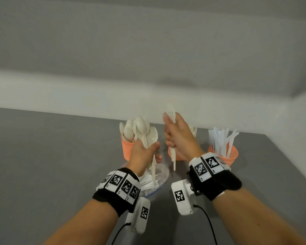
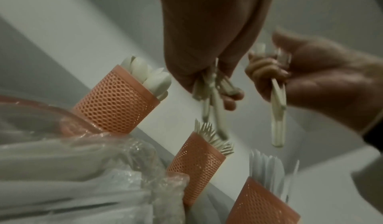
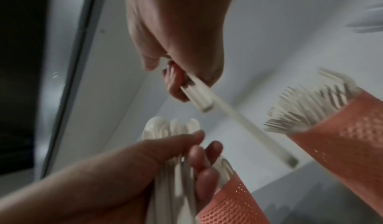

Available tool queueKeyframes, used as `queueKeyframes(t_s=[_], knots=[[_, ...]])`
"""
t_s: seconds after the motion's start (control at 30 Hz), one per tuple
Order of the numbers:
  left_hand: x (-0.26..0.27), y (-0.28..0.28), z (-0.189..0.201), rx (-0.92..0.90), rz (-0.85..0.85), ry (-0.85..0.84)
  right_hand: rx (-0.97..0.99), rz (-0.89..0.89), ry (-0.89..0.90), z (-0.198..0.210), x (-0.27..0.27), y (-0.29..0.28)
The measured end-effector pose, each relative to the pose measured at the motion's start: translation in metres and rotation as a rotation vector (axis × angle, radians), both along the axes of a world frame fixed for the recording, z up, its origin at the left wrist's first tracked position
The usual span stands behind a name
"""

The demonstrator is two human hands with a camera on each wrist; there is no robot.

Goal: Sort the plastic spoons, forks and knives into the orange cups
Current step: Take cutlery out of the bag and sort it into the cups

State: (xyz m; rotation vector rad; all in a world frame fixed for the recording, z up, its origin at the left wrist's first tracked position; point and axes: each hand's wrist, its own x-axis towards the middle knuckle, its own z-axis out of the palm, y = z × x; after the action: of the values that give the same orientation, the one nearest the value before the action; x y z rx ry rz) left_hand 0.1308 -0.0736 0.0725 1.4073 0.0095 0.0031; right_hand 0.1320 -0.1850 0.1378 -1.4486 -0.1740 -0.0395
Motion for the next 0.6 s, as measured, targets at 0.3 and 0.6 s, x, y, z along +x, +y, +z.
queueKeyframes(t_s=[0.3,0.6], knots=[[-0.001,-0.005,-0.007,0.448,0.272,-0.363,-0.669,-0.113,-0.309,-0.018,-0.005,0.028],[0.0,-0.011,-0.016,0.516,0.445,-0.406,-0.535,-0.248,-0.298,-0.021,0.002,0.03]])
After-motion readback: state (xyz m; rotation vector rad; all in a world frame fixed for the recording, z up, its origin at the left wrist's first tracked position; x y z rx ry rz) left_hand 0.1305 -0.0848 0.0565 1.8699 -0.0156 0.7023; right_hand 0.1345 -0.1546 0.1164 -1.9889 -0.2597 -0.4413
